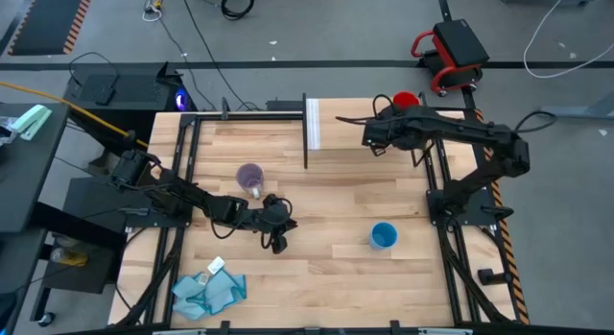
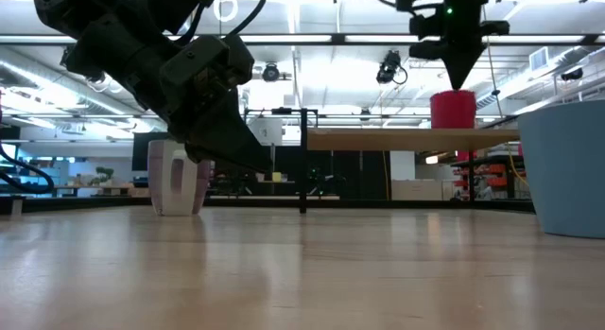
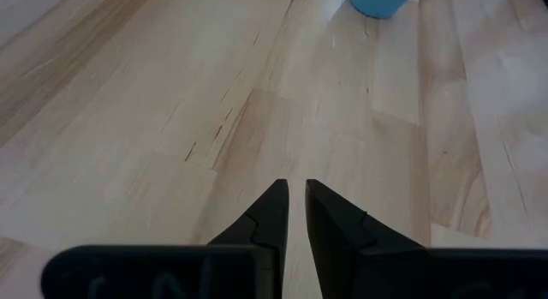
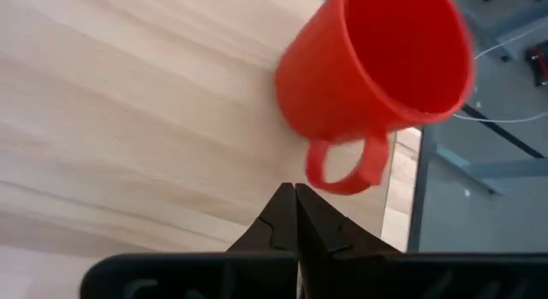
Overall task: Stack small to large cups/mugs on shelf
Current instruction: Put the red mug on the shelf
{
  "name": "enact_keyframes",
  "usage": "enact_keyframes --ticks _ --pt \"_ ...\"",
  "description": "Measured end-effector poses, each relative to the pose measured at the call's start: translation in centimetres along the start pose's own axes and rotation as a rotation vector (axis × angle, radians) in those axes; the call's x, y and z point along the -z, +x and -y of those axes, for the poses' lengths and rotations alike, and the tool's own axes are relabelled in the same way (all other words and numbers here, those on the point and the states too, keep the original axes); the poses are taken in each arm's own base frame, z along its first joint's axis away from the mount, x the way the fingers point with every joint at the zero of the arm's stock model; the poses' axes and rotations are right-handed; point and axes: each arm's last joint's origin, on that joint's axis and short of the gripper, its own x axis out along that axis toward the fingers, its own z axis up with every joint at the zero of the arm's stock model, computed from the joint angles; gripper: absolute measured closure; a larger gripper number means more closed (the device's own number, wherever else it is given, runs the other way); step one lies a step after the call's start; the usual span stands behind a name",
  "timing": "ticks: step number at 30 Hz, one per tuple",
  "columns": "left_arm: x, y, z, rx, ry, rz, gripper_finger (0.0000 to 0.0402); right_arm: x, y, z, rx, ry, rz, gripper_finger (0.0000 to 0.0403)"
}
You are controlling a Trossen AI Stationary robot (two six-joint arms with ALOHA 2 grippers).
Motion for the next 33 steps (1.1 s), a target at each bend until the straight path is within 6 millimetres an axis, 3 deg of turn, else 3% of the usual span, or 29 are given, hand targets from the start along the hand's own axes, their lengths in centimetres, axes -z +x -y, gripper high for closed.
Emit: enact_keyframes --ticks 13,19,27,33 --pt "0.0 0.0 0.0 0.0 -0.001 0.001 0.0351 0.7 -2.1 3.2 -0.047 0.105 0.117 0.0403" --pt "0.0 0.0 0.0 0.0 -0.001 0.001 0.0349 0.1 -1.8 4.6 0.009 0.201 0.158 0.0402" --pt "0.0 0.0 0.0 0.0 -0.002 0.001 0.035 -1.4 0.4 3.8 0.114 0.143 0.1 0.0402" --pt "0.0 0.0 0.0 0.0 -0.001 0.001 0.0349 -1.7 1.6 1.2 0.121 0.026 0.041 0.0402"
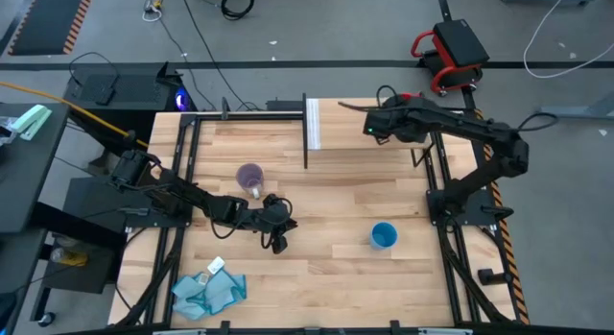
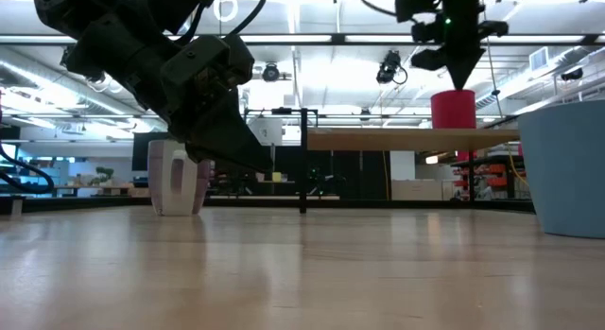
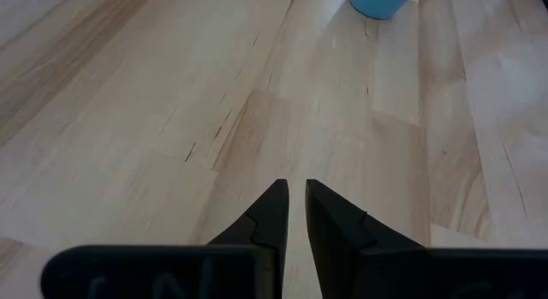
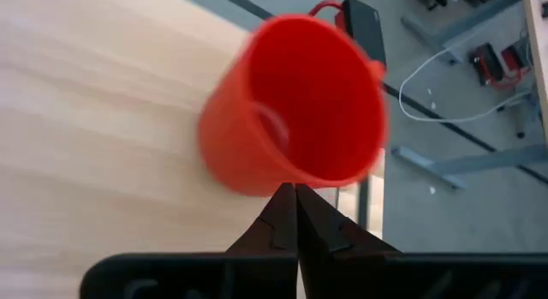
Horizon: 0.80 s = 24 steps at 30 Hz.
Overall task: Stack small to large cups/mugs on shelf
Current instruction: Put the red mug on the shelf
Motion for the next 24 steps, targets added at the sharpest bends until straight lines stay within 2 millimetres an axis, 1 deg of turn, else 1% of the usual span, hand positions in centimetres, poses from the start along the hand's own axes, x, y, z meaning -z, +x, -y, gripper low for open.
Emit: enact_keyframes --ticks 4,8,11,18,22,24 --pt "0.0 0.0 0.0 0.0 0.0 0.0 0.035 -0.6 0.9 -1.2 0.004 -0.028 -0.006 0.0402" --pt "0.0 0.0 0.0 0.0 0.0 0.0 0.0351 -1.3 1.8 -1.7 -0.002 -0.029 -0.01 0.0402" --pt "0.0 0.0 0.0 0.0 0.0 0.0 0.0349 -1.9 2.2 -1.8 -0.019 -0.021 0.007 0.0402" --pt "0.0 0.0 0.0 0.0 0.001 0.0 0.035 -3.0 2.4 -1.9 -0.071 -0.012 0.071 0.0402" --pt "0.0 0.0 0.0 0.0 0.0 0.0 0.0351 -3.8 2.9 -1.6 -0.073 -0.033 0.094 0.0402" --pt "0.0 0.0 0.0 0.0 0.0 0.0 0.035 -4.1 2.6 -1.2 -0.057 -0.049 0.103 0.0402"
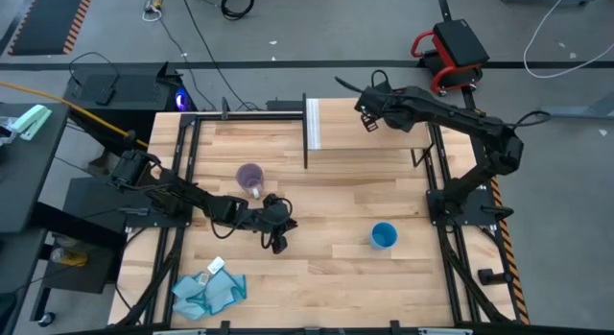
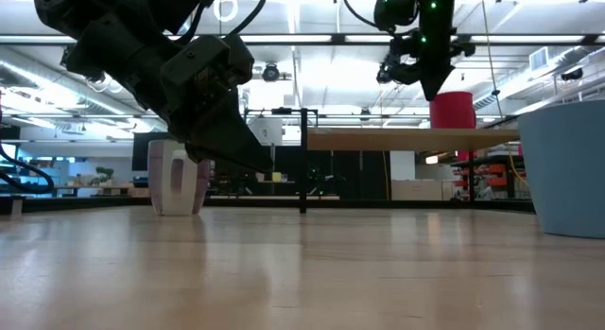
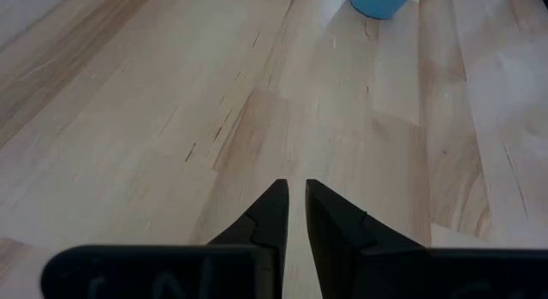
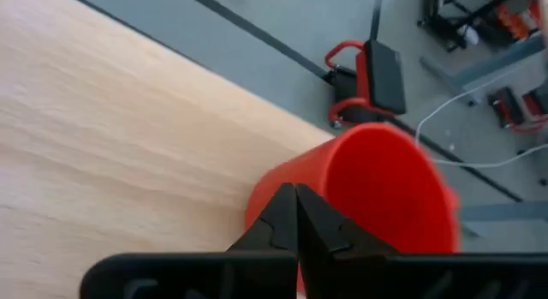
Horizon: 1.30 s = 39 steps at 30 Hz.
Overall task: Stack small to large cups/mugs on shelf
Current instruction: Put the red mug on the shelf
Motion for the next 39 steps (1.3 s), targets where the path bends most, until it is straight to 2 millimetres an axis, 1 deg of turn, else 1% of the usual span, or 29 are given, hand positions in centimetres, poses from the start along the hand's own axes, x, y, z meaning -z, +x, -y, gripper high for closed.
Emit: enact_keyframes --ticks 3,5,8,11,13,16,20,24,27,30,39 --pt "0.0 0.0 0.0 0.0 0.0 0.0 0.0349 -0.3 -1.5 1.0 0.021 0.003 0.047 0.0402" --pt "0.0 0.0 0.0 0.0 0.0 0.0 0.035 -0.6 -2.7 1.8 0.005 0.036 0.075 0.0402" --pt "0.0 0.0 0.0 0.0 0.0 0.0 0.0351 -0.7 -4.1 3.2 -0.008 0.056 0.08 0.0402" --pt "0.0 0.0 0.0 0.0 0.001 -0.001 0.0349 -0.5 -5.2 5.1 0.034 0.094 0.06 0.0402" --pt "0.0 0.0 0.0 0.0 0.001 0.0 0.0349 -0.1 -5.3 6.5 0.092 0.129 0.027 0.0402" --pt "0.0 0.0 0.0 0.0 0.001 0.0 0.0351 0.3 -4.6 7.4 0.071 0.186 -0.026 0.0402" --pt "0.0 0.0 0.0 -0.011 0.003 0.005 0.035 0.3 -3.4 7.5 0.112 0.189 -0.057 0.0402" --pt "0.0 0.0 0.0 -0.011 0.003 0.005 0.035 -0.2 -1.8 7.8 0.15 0.19 -0.109 0.0402" --pt "0.0 0.0 0.0 -0.013 0.004 0.004 0.0351 -0.5 -0.6 8.0 0.145 0.188 -0.173 0.0402" --pt "0.0 0.0 0.0 -0.014 0.011 0.005 0.035 -0.9 0.4 8.4 0.145 0.197 -0.198 0.0402" --pt "0.0 0.0 0.0 -0.014 0.011 0.005 0.035 -2.1 2.2 9.7 0.036 0.306 -0.204 0.0402"
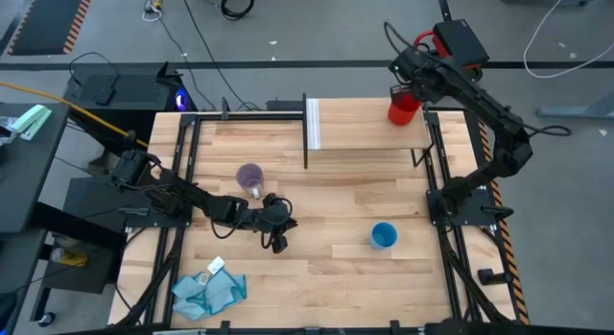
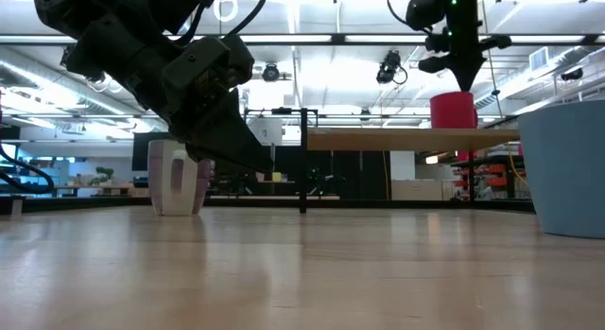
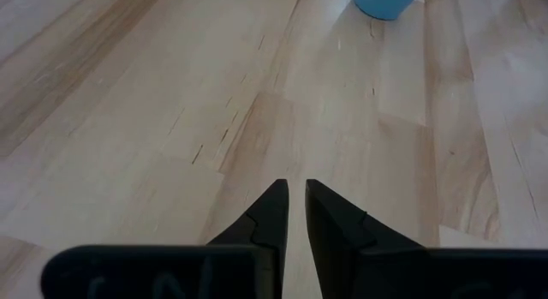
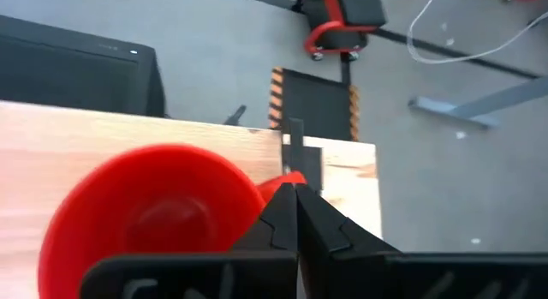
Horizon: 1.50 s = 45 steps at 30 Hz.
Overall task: Stack small to large cups/mugs on shelf
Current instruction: Put the red mug on the shelf
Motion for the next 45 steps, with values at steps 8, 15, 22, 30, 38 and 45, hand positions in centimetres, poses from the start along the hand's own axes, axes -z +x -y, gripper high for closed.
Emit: enact_keyframes --ticks 8,15,22,30,38,45 --pt "0.0 0.0 0.0 -0.001 -0.004 -0.001 0.0351 -0.9 0.9 0.8 -0.025 0.067 -0.008 0.0402" --pt "0.0 0.0 0.0 0.0 -0.006 0.0 0.0349 -0.8 1.7 0.7 -0.043 0.087 -0.053 0.0402" --pt "0.0 0.0 0.0 0.0 -0.003 0.0 0.0349 -0.3 2.4 0.3 -0.051 0.075 -0.089 0.0402" --pt "0.0 0.0 0.0 0.0 -0.001 -0.002 0.0351 1.0 3.0 -0.3 -0.067 0.048 -0.173 0.0402" --pt "0.1 0.0 0.0 -0.002 0.003 -0.007 0.0351 1.8 2.2 -1.4 -0.082 0.008 -0.175 0.0402" --pt "0.1 0.0 0.0 -0.005 0.005 -0.012 0.0349 1.8 1.4 -1.8 -0.099 -0.009 -0.145 0.0402"
